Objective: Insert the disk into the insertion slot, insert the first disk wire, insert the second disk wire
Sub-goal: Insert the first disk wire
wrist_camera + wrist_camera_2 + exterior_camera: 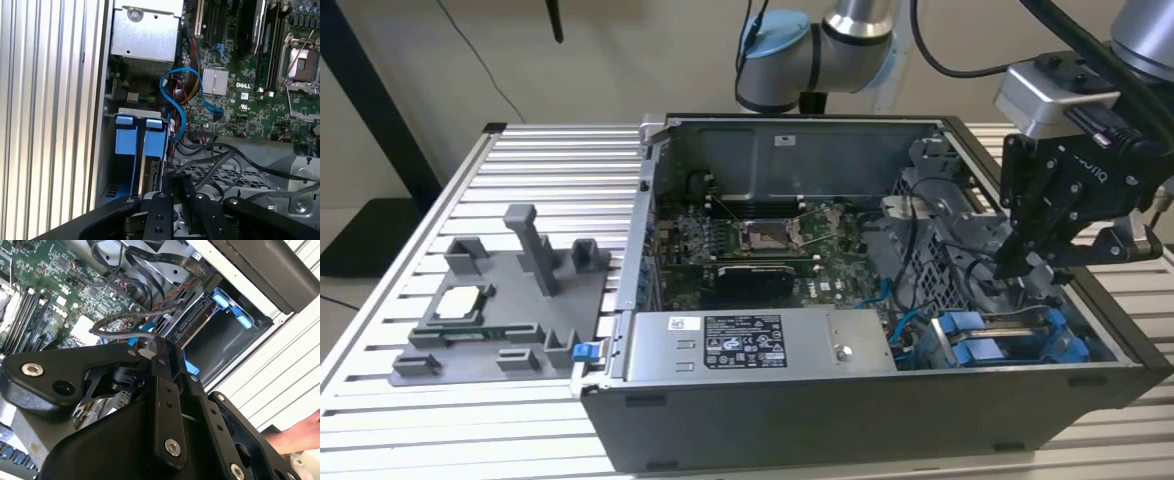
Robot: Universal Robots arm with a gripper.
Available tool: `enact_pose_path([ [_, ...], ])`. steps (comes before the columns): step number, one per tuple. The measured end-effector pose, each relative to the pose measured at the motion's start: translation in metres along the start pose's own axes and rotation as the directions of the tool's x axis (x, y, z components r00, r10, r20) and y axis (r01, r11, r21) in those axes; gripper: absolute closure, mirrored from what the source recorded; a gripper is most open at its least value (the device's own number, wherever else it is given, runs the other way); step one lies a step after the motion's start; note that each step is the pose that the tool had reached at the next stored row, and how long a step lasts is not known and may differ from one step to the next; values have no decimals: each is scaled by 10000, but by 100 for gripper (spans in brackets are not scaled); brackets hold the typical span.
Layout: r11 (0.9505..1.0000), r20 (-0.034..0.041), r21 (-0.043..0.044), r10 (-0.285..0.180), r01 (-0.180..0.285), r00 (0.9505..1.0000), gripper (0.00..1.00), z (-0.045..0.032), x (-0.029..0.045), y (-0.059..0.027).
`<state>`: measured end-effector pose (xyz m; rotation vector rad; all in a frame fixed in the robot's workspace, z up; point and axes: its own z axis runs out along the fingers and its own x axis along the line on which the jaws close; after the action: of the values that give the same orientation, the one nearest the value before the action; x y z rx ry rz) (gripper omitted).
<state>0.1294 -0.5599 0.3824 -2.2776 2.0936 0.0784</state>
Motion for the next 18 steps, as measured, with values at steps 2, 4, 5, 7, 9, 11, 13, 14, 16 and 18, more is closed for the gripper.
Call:
enact_pose_path([
  [2,10000,3,-46,3,-3,10000,100,3,9,-25],
  [4,9999,7,-107,7,-7,10000,100,7,21,-51],
  [5,9999,9,-137,9,-9,10000,100,10,27,-61],
  [7,9998,13,-181,12,-12,10000,100,18,44,-73],
  [9,9998,15,-209,14,-14,10000,100,29,67,-80],
  [11,9997,19,-224,17,-16,10000,100,44,94,-86],
  [13,9997,19,-236,20,-19,10000,100,63,126,-97],
  [14,9997,19,-242,23,-22,10000,100,74,145,-103],
  [16,9997,19,-250,28,-28,10000,100,96,178,-114],
  [18,9997,22,-255,37,-37,10000,100,121,201,-126],
])
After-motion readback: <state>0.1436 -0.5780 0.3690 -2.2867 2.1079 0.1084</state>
